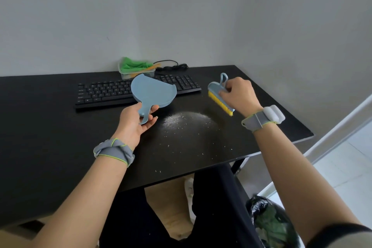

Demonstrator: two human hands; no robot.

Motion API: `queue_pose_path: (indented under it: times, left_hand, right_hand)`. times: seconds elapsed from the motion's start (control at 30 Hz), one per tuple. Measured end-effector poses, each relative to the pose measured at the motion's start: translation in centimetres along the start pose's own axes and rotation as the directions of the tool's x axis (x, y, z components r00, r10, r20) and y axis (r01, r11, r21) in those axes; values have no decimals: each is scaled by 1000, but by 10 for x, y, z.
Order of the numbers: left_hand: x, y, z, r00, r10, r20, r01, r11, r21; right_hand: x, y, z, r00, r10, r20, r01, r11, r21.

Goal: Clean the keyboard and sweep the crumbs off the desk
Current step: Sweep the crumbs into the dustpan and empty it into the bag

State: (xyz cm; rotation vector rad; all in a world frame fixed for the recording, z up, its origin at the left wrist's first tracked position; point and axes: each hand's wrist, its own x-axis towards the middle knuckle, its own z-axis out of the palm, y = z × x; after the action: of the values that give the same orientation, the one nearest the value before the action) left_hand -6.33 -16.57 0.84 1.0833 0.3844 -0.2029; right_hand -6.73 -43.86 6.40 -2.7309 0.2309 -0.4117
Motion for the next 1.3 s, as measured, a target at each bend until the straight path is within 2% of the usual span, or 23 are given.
queue_pose_path:
  times: [0.13,0.23,0.4,0.57,0.67,0.77,0.87,1.03,1.1,1.17,1.23,1.3]
  left_hand:
    - [-2,-5,5,1000,-1,-5,1,1000,-8]
    - [-3,-8,8,1000,0,-18,0,1000,-10]
    - [-4,-12,12,999,15,-41,-15,1000,-3]
    - [-6,-15,12,999,26,-46,-27,1000,-15]
    - [-7,-18,14,998,23,-51,-24,999,-29]
    - [-9,-17,14,997,26,-69,-29,999,-36]
    - [-16,-18,16,997,33,-75,-36,999,-32]
    - [-25,-19,16,996,31,-78,-34,999,-37]
    - [-29,-20,16,997,34,-72,-37,999,-37]
    - [-35,-20,15,996,46,-80,-49,998,-33]
    - [-43,-20,13,995,58,-86,-61,998,-35]
    - [-49,-21,12,994,66,-85,-69,997,-34]
  right_hand:
    - [16,14,14,998,46,-43,-51,992,-113]
    - [25,14,26,999,47,16,-44,992,-121]
    - [26,1,30,985,-63,163,72,996,-46]
    - [6,0,12,929,-208,305,220,976,-3]
    - [2,12,-6,955,-217,204,221,975,7]
    - [2,21,-6,987,-138,79,146,983,-113]
    - [-15,20,5,989,-103,105,120,978,-172]
    - [-40,-6,5,961,-240,138,243,970,-2]
    - [-41,-6,-6,977,-204,63,205,979,-14]
    - [-41,1,-15,992,-123,12,124,985,-119]
    - [-47,8,-21,996,-22,81,44,962,-270]
    - [-58,8,-18,979,55,196,29,916,-400]
